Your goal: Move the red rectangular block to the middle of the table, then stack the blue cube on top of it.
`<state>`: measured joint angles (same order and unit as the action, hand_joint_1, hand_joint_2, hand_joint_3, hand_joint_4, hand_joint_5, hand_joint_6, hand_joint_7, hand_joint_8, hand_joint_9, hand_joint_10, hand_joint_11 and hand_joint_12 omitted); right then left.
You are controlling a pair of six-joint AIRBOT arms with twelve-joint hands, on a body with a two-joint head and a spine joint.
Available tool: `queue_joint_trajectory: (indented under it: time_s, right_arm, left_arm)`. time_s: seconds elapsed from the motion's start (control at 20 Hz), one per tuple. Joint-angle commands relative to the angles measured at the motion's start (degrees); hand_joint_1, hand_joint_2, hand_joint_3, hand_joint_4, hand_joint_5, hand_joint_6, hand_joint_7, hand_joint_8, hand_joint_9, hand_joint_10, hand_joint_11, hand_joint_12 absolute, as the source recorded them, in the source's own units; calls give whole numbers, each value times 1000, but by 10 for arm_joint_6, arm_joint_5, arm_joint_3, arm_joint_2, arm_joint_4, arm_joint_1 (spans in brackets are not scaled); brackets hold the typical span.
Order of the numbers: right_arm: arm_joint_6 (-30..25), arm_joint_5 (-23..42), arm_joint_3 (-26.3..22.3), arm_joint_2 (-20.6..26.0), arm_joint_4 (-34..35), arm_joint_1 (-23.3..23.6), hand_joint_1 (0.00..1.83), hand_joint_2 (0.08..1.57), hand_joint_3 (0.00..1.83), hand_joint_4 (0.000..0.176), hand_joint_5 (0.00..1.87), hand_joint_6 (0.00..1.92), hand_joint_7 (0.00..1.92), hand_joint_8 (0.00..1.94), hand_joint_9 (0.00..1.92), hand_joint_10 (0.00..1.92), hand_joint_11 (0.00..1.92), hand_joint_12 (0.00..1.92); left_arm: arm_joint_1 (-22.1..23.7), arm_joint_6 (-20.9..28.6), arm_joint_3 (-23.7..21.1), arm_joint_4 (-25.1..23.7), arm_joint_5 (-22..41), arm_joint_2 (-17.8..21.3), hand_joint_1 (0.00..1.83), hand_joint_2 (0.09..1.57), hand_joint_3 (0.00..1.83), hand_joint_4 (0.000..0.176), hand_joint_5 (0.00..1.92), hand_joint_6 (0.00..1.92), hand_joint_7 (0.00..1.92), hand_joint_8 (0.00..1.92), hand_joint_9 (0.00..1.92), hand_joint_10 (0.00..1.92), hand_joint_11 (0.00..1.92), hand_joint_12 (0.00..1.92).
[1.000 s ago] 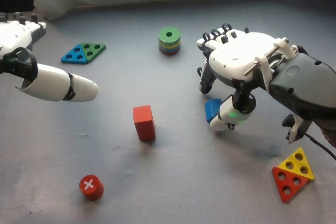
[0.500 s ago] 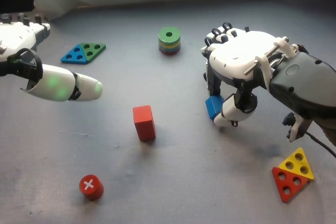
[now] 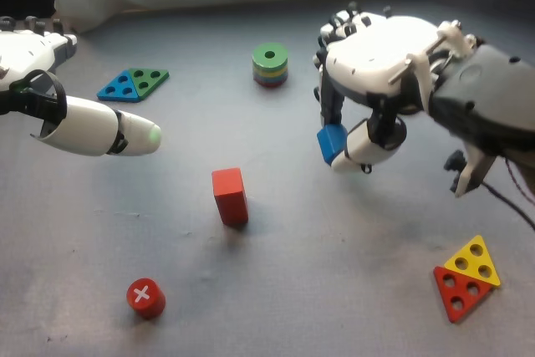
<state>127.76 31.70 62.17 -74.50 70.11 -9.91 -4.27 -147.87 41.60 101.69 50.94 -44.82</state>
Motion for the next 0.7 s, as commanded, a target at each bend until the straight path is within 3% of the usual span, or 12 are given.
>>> queue_joint_trajectory:
  time_s: [0.0, 0.35, 0.5, 0.55, 0.65]
  right_arm:
    - [-1, 7, -2, 8, -24, 9, 1090, 1007, 3, 176, 1212, 604, 349, 11, 68, 12, 0, 0]
    - [11, -60, -2, 18, -23, 52, 1100, 997, 0, 176, 1254, 530, 381, 3, 122, 9, 0, 0]
    - [13, -118, -2, 17, -22, 82, 1102, 994, 0, 176, 1260, 518, 400, 4, 147, 9, 0, 0]
    - [13, -127, -2, 17, -22, 87, 1099, 1001, 2, 167, 1239, 554, 388, 0, 132, 2, 0, 0]
    - [8, -159, -2, 13, -21, 94, 1094, 1003, 2, 174, 1231, 566, 388, 2, 128, 4, 0, 0]
  left_arm:
    - [5, -1, 2, -35, 16, 8, 231, 843, 6, 0, 41, 0, 9, 0, 0, 0, 0, 141]
    - [2, -2, -1, -35, 28, 8, 216, 869, 3, 0, 34, 1, 6, 1, 0, 0, 0, 125]
    - [2, -2, -1, -35, 30, 8, 204, 864, 0, 0, 38, 2, 10, 2, 0, 0, 0, 145]
    - [2, -2, -1, -35, 31, 8, 206, 868, 0, 0, 47, 2, 19, 2, 0, 0, 0, 178]
    - [2, -2, -1, -35, 32, 8, 198, 874, 1, 0, 47, 0, 19, 1, 0, 0, 0, 158]
